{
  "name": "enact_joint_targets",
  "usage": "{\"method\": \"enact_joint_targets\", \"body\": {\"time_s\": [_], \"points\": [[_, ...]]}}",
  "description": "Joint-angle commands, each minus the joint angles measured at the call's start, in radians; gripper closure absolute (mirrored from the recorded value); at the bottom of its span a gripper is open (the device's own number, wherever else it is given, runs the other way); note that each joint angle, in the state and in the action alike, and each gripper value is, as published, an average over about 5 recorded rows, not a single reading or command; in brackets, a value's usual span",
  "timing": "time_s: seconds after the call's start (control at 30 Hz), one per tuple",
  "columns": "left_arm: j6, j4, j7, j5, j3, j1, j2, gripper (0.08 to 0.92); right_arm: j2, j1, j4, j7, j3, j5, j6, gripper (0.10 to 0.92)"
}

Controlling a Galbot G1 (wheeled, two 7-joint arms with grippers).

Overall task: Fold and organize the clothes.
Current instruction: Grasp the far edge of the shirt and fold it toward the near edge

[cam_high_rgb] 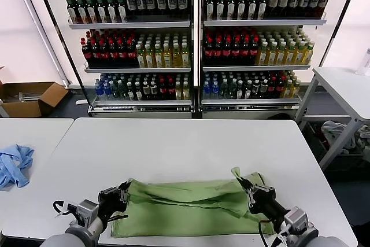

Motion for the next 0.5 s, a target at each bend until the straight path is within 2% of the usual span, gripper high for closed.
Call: {"method": "enact_joint_targets", "body": {"time_s": [0.03, 0.3, 0.5], "points": [[-0.045, -0.021, -0.073, 0.102, 0.048, 0.095, -0.023, 0.914, 0.004, -0.117, -0.020, 0.004, 0.055, -0.038, 0.052, 0.919], [-0.049, -0.004, -0.148, 0.119, 0.052, 0.119, -0.037, 0.914, 0.016, -0.091, -0.097, 0.068, 0.029, -0.030, 0.099, 0.919], [-0.044, 0.017, -0.159, 0.133, 0.076, 0.117, -0.035, 0.914, 0.029, -0.069, -0.120, 0.183, -0.025, 0.000, 0.094, 0.919]]}}
